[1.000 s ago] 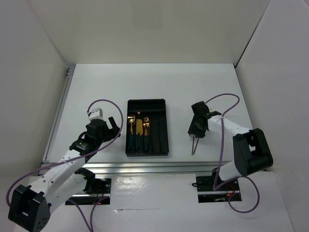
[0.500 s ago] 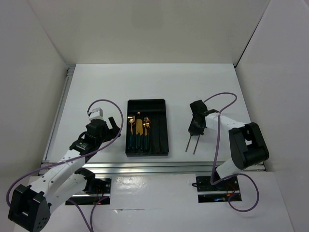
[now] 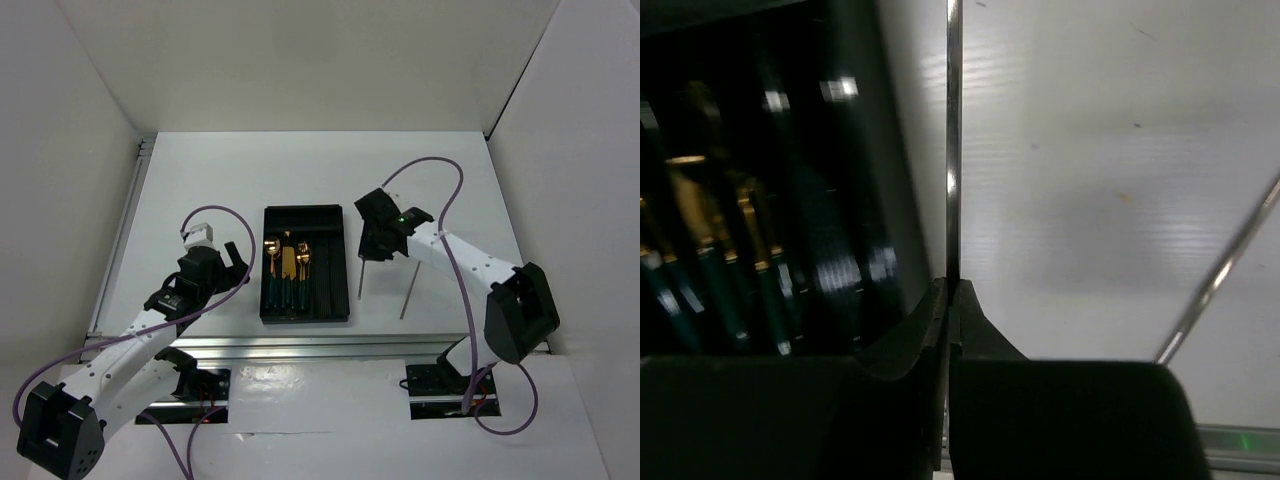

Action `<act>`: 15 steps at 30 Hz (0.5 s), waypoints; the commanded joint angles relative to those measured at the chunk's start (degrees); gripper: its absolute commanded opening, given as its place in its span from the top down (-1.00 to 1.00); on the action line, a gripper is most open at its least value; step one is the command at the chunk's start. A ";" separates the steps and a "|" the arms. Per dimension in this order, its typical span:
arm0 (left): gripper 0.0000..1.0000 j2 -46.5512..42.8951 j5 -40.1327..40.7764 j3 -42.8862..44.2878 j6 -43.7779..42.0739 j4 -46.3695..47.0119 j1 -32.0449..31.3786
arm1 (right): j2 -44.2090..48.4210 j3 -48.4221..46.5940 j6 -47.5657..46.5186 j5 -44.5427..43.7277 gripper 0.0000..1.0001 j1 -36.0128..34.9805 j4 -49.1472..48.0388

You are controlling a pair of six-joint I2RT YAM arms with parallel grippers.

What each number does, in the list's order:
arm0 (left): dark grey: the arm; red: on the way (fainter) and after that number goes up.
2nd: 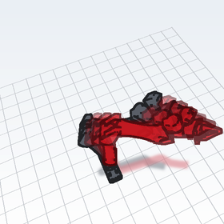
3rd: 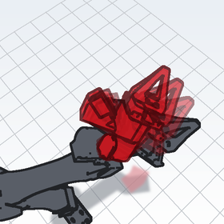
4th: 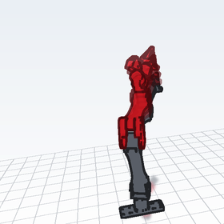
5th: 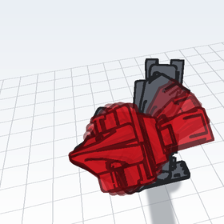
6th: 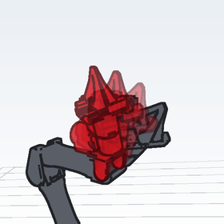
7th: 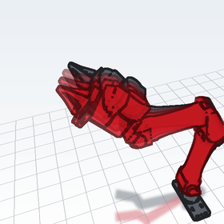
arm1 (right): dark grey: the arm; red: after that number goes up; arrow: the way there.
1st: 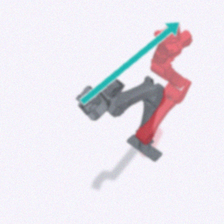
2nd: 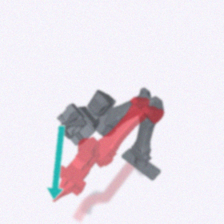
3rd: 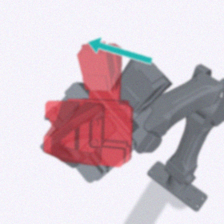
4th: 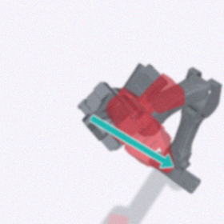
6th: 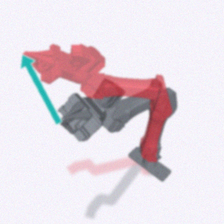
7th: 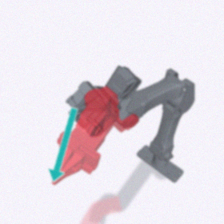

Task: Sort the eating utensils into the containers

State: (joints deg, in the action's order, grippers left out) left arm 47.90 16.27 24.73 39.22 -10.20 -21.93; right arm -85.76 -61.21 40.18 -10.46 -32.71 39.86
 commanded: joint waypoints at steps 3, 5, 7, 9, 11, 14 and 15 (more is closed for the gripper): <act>-1.00 0.09 0.43 -0.30 -0.37 2.29 0.22 | 1.47 -5.41 -0.28 -0.10 1.00 -5.51 2.69; -1.00 0.09 0.43 -0.30 -0.37 2.29 0.22 | 0.24 -6.81 -0.28 0.70 1.00 -8.32 1.73; -1.00 0.09 0.43 -0.30 -0.37 2.29 0.22 | -2.21 -8.21 0.33 0.70 1.00 -10.08 1.10; -1.00 0.09 0.43 -0.30 -0.37 2.29 0.22 | -4.06 -8.75 0.33 0.70 1.00 -11.93 0.31; -1.00 0.09 0.43 -0.30 -0.37 2.29 0.22 | -6.70 -10.67 0.33 0.70 1.00 -12.64 -0.91; -1.00 0.09 0.43 -0.30 -0.37 2.29 0.22 | -9.42 -12.35 0.33 0.70 1.00 -13.35 -1.44; -1.00 0.09 0.43 -0.30 -0.37 2.29 0.22 | -9.43 -12.35 0.33 0.70 1.00 -13.35 -1.45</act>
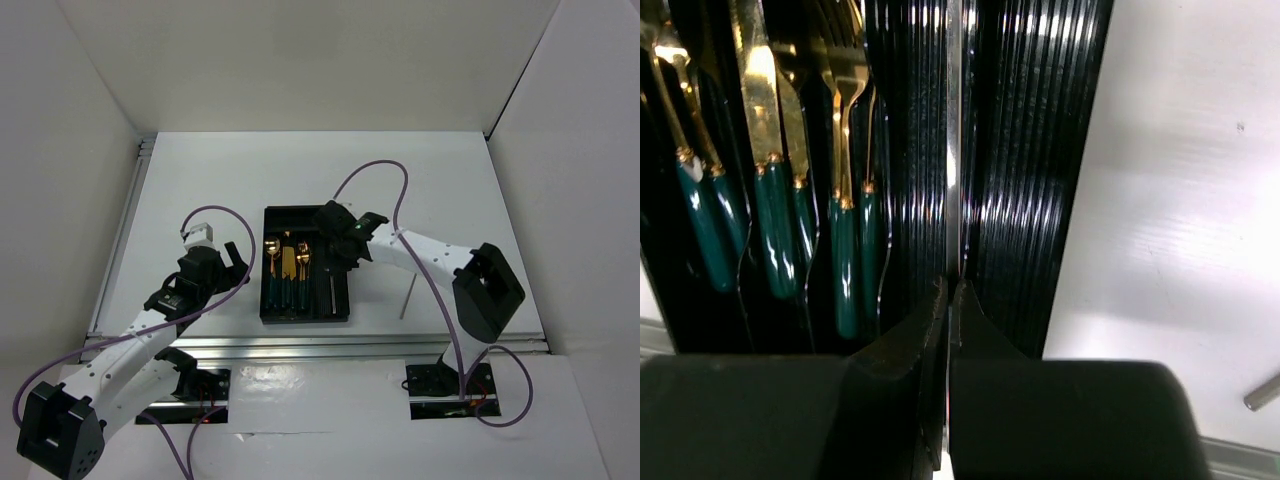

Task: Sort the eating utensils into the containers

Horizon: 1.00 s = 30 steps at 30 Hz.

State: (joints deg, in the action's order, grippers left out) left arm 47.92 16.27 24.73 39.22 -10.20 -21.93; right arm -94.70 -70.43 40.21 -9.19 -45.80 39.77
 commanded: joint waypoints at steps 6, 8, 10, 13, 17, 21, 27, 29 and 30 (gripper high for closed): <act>-1.00 0.07 0.43 -0.30 -0.37 2.29 0.22 | -3.04 -4.35 0.83 1.28 1.00 -0.25 -4.00; -1.00 0.07 0.43 -0.30 -0.37 2.29 0.22 | -4.26 -4.36 1.80 1.28 1.00 -0.25 -4.00; -1.00 0.07 0.43 -0.30 -0.37 2.29 0.22 | -4.79 -4.89 1.81 1.28 1.00 -0.25 -4.00; -1.00 0.07 0.43 -0.30 -0.37 2.29 0.22 | -5.32 -4.89 2.42 2.77 1.00 -0.25 -5.23; -1.00 0.07 0.43 -0.30 -0.37 2.29 0.22 | -6.03 -4.89 3.04 2.77 1.00 -0.25 -5.93; -1.00 0.07 0.43 -0.30 -0.37 2.29 0.22 | -6.03 -4.27 3.56 2.25 1.00 -0.86 -5.93; -1.00 0.07 0.43 -0.30 -0.37 2.29 0.22 | -6.64 -3.66 4.79 2.25 1.00 -1.40 -6.46; -1.00 0.07 0.43 -0.30 -0.37 2.29 0.22 | -7.17 -3.66 4.79 2.25 1.00 -1.40 -6.46; -1.00 0.07 0.43 -0.30 -0.37 2.29 0.22 | -7.17 -3.66 5.40 2.25 1.00 -2.01 -6.46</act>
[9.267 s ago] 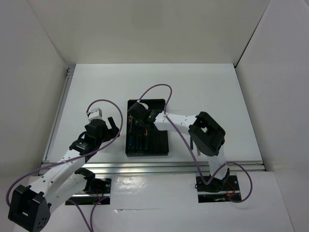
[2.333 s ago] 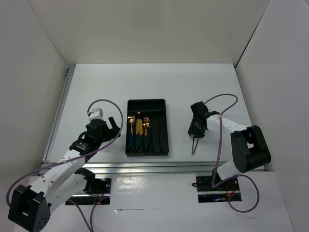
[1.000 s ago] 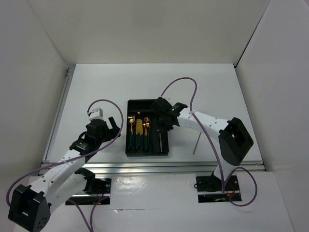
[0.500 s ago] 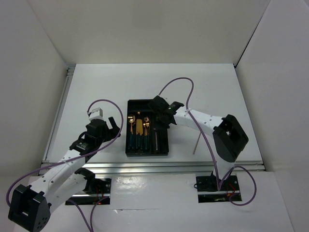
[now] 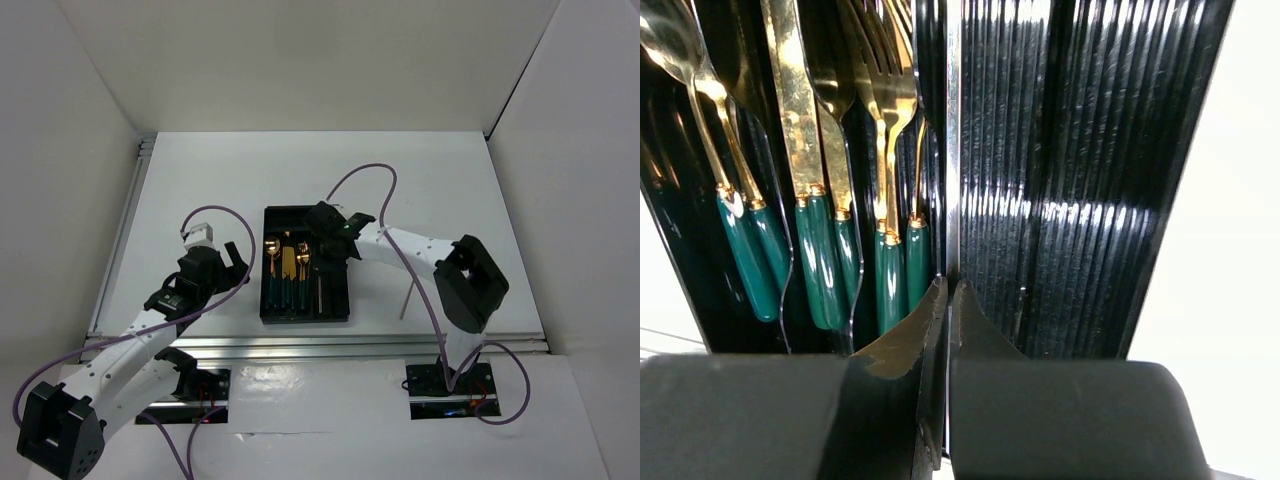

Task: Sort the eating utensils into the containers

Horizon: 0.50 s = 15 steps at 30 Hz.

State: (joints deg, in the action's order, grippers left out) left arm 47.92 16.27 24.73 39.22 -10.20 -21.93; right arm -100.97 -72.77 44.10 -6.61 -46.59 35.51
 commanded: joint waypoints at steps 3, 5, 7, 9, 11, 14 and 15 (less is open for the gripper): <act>-1.00 0.07 0.43 -0.30 -0.37 2.29 0.22 | -1.42 -1.32 1.52 -0.85 1.00 -1.75 -2.20; -1.00 -0.46 0.43 -0.30 -0.37 2.29 0.22 | -2.04 -1.32 2.13 -1.38 1.00 -1.75 -1.58; -1.00 -0.46 0.43 -0.30 -0.37 2.29 0.22 | -2.57 -1.32 2.13 -1.39 1.00 -1.75 -0.97; -1.00 -0.46 0.43 -0.30 -0.37 2.29 0.22 | -2.57 -1.32 2.13 -1.39 1.00 -1.75 -0.97; -1.00 -0.46 0.43 -0.30 -0.37 2.29 0.22 | -3.09 -1.32 2.13 -1.39 1.00 -1.75 -0.97; -1.00 -0.46 0.43 -0.30 -0.37 2.29 0.22 | -3.70 -1.32 2.13 -1.39 1.00 -1.75 -1.58; -1.00 -0.46 0.43 -0.30 -0.37 2.29 0.22 | -3.71 -1.32 2.66 -1.39 1.00 -1.75 -1.58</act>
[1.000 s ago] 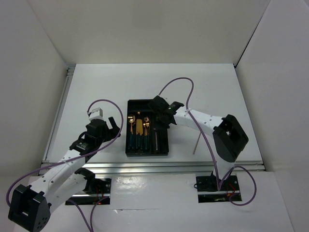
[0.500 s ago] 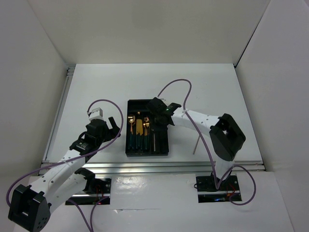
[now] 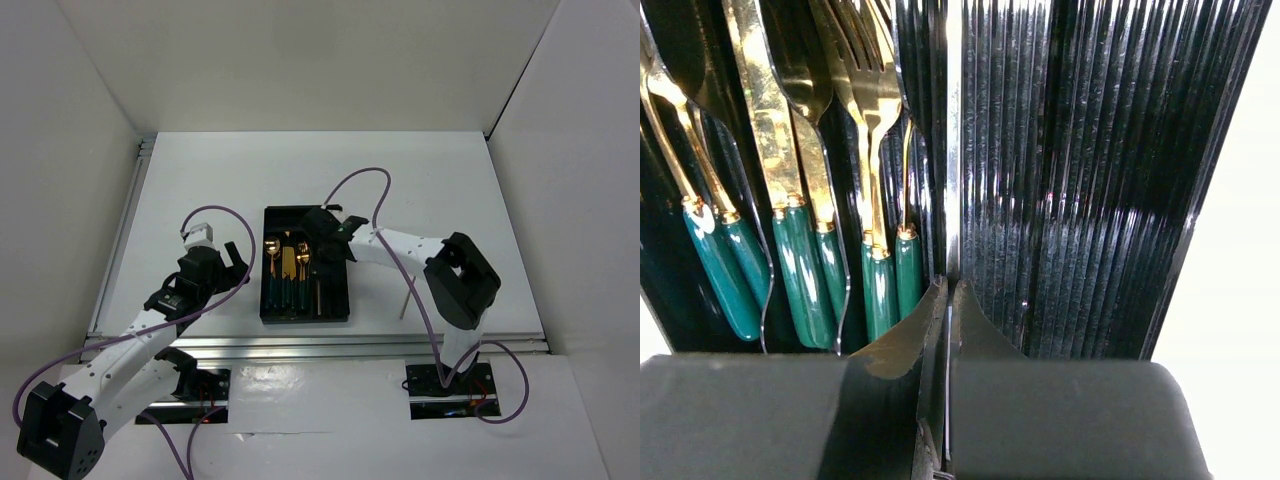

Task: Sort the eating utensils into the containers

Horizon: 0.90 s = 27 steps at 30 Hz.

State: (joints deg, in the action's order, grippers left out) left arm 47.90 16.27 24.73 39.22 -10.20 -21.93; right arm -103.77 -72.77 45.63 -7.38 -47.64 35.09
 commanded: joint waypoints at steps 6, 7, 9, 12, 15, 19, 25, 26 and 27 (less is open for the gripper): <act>-1.00 -0.44 0.43 -0.30 -0.37 2.29 0.22 | -2.14 -1.32 1.13 -0.09 1.00 -0.70 -1.17; -1.00 -0.44 0.43 -0.30 -0.37 2.29 0.22 | -2.66 -1.32 1.13 -0.09 1.00 -0.70 -1.17; -1.00 -0.44 0.43 -0.30 -0.37 1.76 0.22 | -2.67 -1.32 1.13 -0.09 0.99 -0.70 -1.17; -1.00 -0.44 0.43 -0.30 -0.37 1.76 0.22 | -2.67 -1.32 1.13 -0.09 0.65 -0.70 -1.17; -1.00 -0.44 0.43 -0.30 -0.37 1.76 0.22 | -2.67 -1.93 1.66 -0.09 0.34 -0.70 0.06; -1.00 -0.44 0.43 -0.30 -0.37 1.76 0.22 | -1.45 -3.33 1.04 -0.09 0.16 -0.70 0.06; -1.00 -0.44 0.43 -0.30 -0.37 1.76 0.22 | 4.44 -4.22 -0.01 -3.51 -0.15 -1.23 3.05; -1.00 -0.44 0.43 -0.30 -0.37 1.76 0.22 | 5.41 -4.22 -0.01 -4.39 -0.19 -1.23 3.75; -1.00 -0.44 0.43 -0.30 -0.37 1.76 0.22 | 7.24 -4.83 -0.53 -6.49 -0.25 -1.23 5.32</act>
State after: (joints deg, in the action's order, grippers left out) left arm 47.90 16.27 24.73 39.22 -10.22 -21.93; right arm -103.31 -74.28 46.11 -8.75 -48.23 37.04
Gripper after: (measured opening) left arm 0.999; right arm 0.604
